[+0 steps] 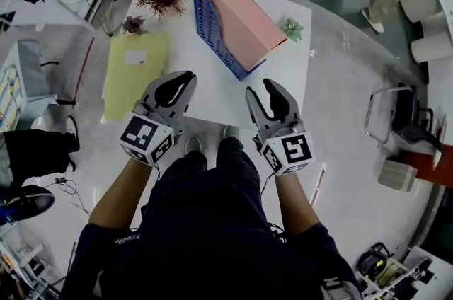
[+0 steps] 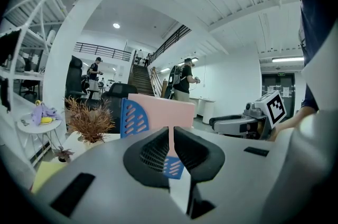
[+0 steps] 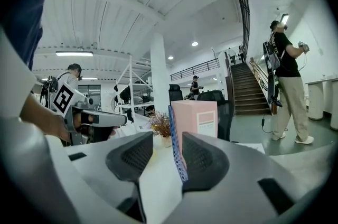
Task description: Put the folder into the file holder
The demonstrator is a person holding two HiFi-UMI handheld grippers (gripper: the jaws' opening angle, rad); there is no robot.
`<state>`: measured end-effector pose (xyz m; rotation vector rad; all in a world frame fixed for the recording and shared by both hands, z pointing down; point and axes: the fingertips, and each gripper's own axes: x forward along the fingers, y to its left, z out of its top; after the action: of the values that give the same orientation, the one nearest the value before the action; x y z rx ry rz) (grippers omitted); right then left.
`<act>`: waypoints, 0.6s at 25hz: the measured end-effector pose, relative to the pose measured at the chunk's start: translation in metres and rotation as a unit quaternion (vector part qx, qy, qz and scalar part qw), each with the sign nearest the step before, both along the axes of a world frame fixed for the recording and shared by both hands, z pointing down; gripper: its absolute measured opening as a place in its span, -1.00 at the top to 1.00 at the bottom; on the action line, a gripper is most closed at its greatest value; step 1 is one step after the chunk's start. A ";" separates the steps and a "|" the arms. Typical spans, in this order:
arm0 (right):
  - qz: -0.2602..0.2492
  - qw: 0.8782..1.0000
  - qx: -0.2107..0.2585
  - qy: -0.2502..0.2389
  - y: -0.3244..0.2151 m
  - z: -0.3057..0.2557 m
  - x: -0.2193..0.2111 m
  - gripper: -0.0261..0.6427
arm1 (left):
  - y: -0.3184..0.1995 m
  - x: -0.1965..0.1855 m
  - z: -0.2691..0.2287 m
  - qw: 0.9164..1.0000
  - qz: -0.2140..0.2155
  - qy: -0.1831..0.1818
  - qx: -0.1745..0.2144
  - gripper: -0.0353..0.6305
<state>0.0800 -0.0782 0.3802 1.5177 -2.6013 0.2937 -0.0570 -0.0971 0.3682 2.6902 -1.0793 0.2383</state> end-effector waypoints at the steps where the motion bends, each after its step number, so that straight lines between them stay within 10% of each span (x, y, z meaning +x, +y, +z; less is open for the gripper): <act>1: 0.000 1.000 0.000 -0.001 0.000 0.000 -0.001 0.40 | -0.001 -0.001 0.000 1.000 0.000 0.000 0.000 0.74; 15: -0.013 1.000 -0.001 -0.004 -0.004 -0.008 -0.016 0.53 | -0.009 -0.008 -0.005 1.000 -0.005 0.002 0.003 0.74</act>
<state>0.0643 -0.0824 0.3725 1.4829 -2.6240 0.3009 -0.0646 -0.1064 0.3635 2.6884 -1.0933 0.2275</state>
